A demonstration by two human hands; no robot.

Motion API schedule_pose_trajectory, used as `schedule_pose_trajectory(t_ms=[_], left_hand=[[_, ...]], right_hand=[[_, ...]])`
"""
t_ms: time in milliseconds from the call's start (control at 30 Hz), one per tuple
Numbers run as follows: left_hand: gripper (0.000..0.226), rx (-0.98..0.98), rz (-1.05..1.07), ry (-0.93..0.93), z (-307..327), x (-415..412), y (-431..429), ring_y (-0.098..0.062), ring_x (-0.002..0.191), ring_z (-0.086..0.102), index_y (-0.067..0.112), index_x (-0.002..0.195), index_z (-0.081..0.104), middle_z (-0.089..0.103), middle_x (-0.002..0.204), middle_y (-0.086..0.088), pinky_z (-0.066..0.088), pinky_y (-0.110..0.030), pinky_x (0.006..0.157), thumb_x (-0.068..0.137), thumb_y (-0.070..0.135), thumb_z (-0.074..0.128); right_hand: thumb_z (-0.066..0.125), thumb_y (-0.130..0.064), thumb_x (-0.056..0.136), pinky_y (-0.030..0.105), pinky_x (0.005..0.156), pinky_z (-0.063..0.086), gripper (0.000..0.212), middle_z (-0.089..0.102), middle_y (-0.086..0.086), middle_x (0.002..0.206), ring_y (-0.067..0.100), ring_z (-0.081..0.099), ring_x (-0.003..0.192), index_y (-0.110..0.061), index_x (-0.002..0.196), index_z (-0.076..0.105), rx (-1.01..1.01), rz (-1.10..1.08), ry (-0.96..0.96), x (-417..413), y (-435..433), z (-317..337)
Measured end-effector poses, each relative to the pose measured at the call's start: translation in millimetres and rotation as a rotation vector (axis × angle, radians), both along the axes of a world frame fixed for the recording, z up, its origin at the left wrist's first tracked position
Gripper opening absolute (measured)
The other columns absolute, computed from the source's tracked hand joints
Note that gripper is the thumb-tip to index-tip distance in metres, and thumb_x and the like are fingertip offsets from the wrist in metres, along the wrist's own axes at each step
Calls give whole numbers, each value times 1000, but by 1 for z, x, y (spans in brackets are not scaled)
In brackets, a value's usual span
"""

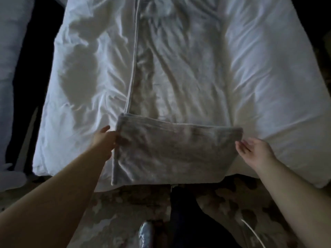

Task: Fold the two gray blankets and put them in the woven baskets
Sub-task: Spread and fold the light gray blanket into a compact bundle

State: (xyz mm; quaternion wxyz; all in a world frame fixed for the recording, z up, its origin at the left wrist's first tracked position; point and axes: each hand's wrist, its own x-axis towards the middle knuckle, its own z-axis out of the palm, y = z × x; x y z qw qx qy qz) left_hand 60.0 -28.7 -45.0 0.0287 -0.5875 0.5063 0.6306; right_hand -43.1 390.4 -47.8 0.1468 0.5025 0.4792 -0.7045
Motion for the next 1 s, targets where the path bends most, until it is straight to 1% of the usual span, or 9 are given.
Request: schedule_pose_trajectory(t_ms=[67,167,333,533,633,767,833,933,1000], left_hand=[[65,-192,-213,-182,-20,-2,4,-13,62,60,13,139,43,62,91,-9,49,-23,57,81,2,68],[70,-270,-249,-272,-37,1,7,-25,95,63,12,136,49,63,121,-12,51,-30,79,74,20,80],[40,-277,-298,-272,-53,27,12,-19,81,64,15,108,62,69,98,-3,54,-33,79,78,38,75],[43,-355,-303,-196,-70,63,16,-13,83,66,20,113,65,70,93,3,55,-30,74,76,39,76],[44,-433,-329,-188,-80,74,20,-5,76,64,28,104,65,68,86,11,53,-23,64,67,47,80],[45,-447,-407,-274,-93,97,23,-24,91,64,22,100,65,63,108,-8,56,-40,81,64,42,84],[44,-336,-423,-314,-96,112,29,-25,89,66,17,100,66,66,105,-11,56,-39,78,66,38,85],[37,-218,-521,-362,-93,126,37,-18,74,64,14,99,68,69,81,-1,50,-27,63,73,38,79],[34,-208,-502,-337,-87,129,38,-22,79,63,14,107,65,67,86,-4,49,-29,67,82,36,71]], right_hand=[[50,-13,97,27,79,48,21,52,8,112,20,56,97,-11,117,55,153,242,-125,-5,1,-27],[56,-9,93,32,88,43,38,54,8,125,23,51,119,-14,130,54,298,449,-162,-6,7,-57],[56,3,82,35,85,48,31,62,11,118,31,56,111,-19,103,62,421,543,-201,9,20,-88],[56,8,75,37,92,39,44,61,6,124,27,54,116,-16,112,59,326,679,-366,48,39,-131],[64,4,75,36,92,33,39,64,-1,120,19,57,107,-23,103,60,211,811,-460,63,44,-146],[80,-12,67,35,100,36,49,61,-4,122,19,52,114,-21,112,62,206,934,-482,63,54,-154],[82,-18,65,41,108,35,60,60,-1,123,24,52,117,-16,121,61,193,982,-479,62,57,-151],[70,-7,70,41,101,41,25,66,9,113,28,58,104,-8,95,71,184,904,-403,67,58,-137],[63,-4,74,40,94,45,13,67,11,104,28,60,96,-7,84,70,199,818,-354,75,59,-124]])
